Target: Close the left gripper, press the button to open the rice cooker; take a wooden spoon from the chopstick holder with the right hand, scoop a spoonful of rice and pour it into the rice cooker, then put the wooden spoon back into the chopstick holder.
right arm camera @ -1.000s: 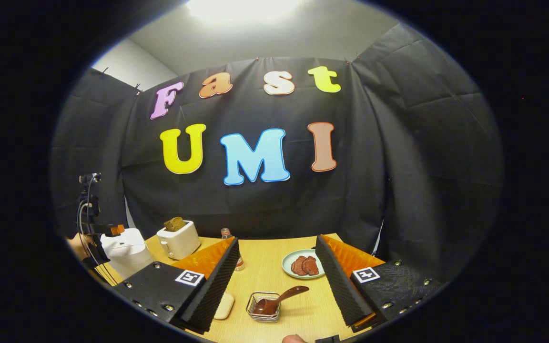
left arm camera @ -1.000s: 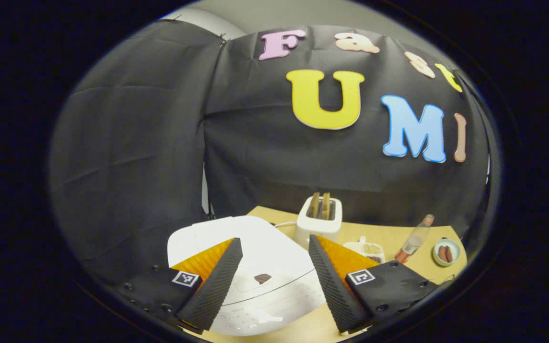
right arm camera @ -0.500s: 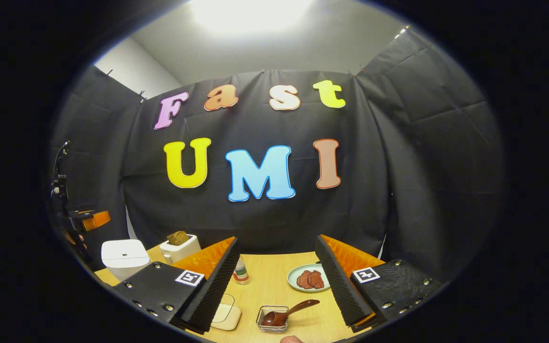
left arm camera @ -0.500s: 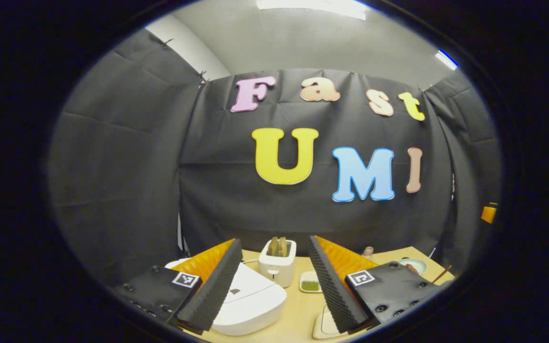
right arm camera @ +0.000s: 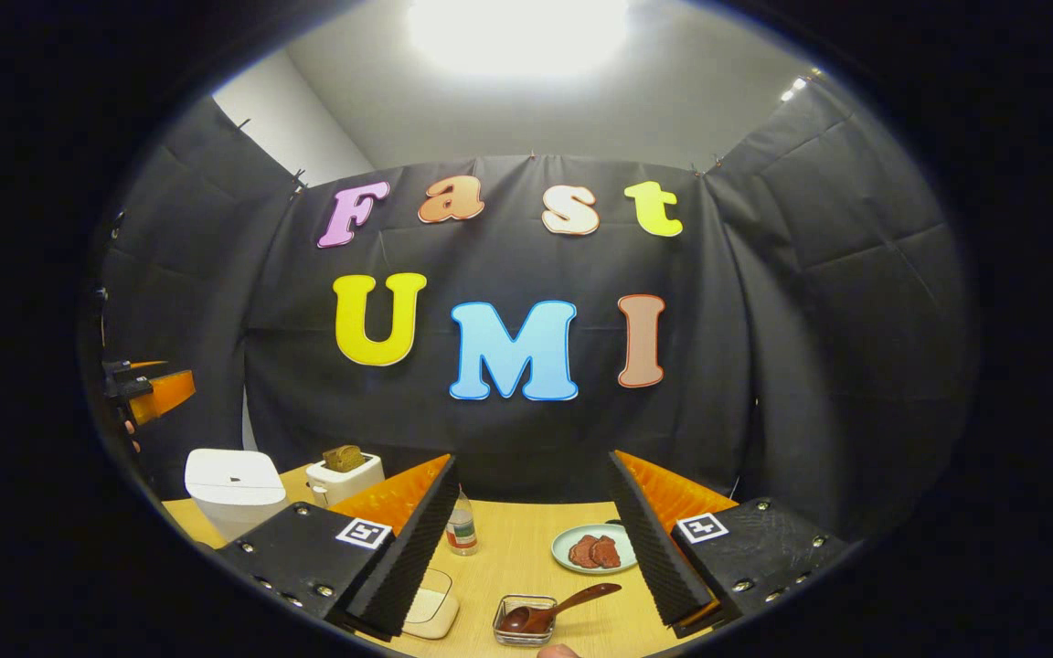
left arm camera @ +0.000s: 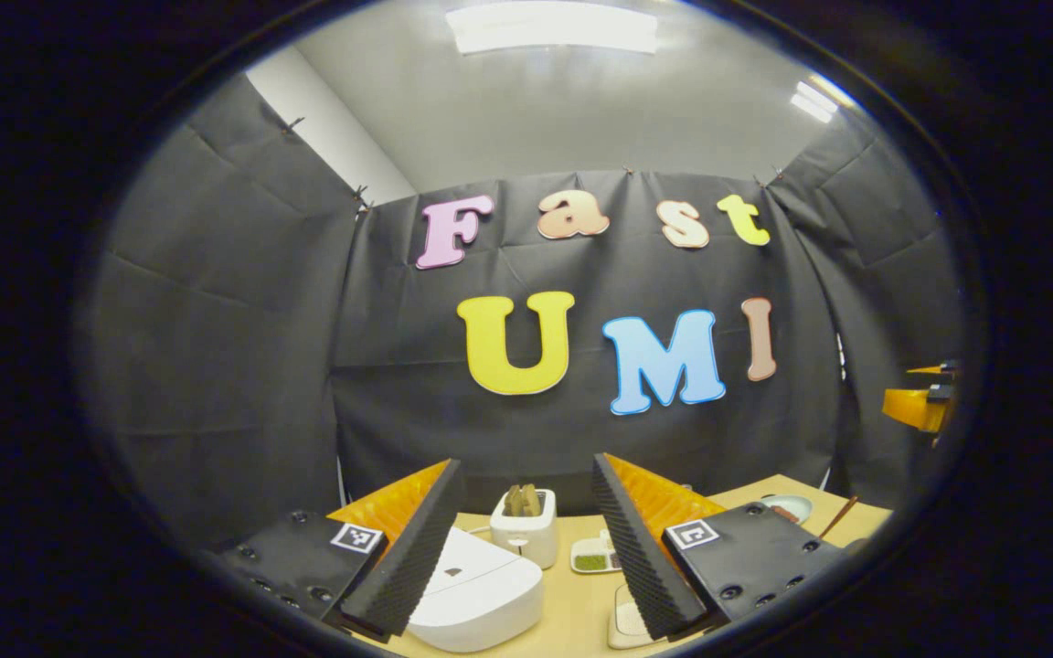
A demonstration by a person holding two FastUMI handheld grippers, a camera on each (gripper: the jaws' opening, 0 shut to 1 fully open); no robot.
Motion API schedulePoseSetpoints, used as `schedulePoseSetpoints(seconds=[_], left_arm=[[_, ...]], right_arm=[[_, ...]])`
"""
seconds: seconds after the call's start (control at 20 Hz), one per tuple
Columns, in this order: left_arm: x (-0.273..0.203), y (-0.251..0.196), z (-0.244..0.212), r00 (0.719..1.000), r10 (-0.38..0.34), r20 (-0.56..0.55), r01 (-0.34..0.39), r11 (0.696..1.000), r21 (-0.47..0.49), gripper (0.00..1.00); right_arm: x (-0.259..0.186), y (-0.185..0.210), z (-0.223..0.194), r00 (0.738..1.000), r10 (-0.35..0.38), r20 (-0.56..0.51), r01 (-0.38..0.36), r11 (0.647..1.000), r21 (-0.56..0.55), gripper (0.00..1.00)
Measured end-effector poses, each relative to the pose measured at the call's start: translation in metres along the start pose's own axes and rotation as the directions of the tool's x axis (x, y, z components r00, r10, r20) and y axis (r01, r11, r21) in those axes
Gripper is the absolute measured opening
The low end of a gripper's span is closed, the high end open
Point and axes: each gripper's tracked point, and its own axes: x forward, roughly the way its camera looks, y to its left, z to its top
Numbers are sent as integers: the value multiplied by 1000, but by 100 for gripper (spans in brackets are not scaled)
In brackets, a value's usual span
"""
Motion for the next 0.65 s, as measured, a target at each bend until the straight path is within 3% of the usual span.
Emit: schedulePoseSetpoints(seconds=[0.65], left_arm=[[-14,-13,8,999,-32,-8,31,999,-33,96]], right_arm=[[-1,1,8,999,-31,17,30,999,40,97]])
